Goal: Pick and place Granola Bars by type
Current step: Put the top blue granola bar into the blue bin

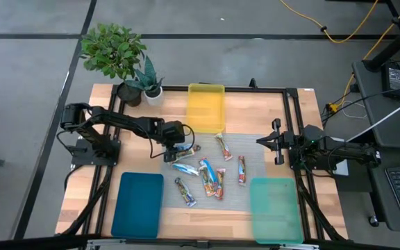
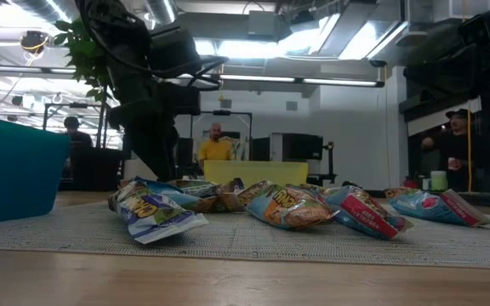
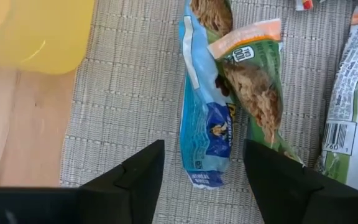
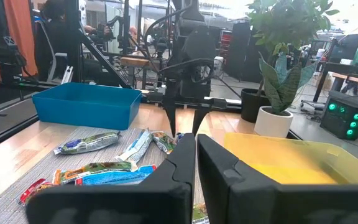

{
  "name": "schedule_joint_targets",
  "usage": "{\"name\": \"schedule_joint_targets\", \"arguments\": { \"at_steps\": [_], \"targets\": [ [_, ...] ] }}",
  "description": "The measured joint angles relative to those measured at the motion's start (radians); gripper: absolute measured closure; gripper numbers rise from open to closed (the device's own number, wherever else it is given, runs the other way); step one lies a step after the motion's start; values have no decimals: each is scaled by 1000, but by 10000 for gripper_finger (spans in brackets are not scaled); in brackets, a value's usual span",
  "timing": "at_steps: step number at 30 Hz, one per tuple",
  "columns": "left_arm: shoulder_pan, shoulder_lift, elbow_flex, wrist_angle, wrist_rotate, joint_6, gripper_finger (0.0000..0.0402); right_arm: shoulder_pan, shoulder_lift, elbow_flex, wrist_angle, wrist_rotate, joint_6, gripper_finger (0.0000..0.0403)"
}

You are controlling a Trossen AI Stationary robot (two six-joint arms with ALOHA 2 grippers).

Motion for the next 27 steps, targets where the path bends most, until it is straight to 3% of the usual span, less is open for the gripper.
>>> {"name": "schedule_joint_targets", "arguments": {
  "at_steps": [13,27],
  "targets": [
    [-11,122,5,62,21,-17,227,0,0,0,0,0,0,381],
    [-10,109,65,24,3,-54,288,0,0,0,0,0,0,381]
  ]
}}
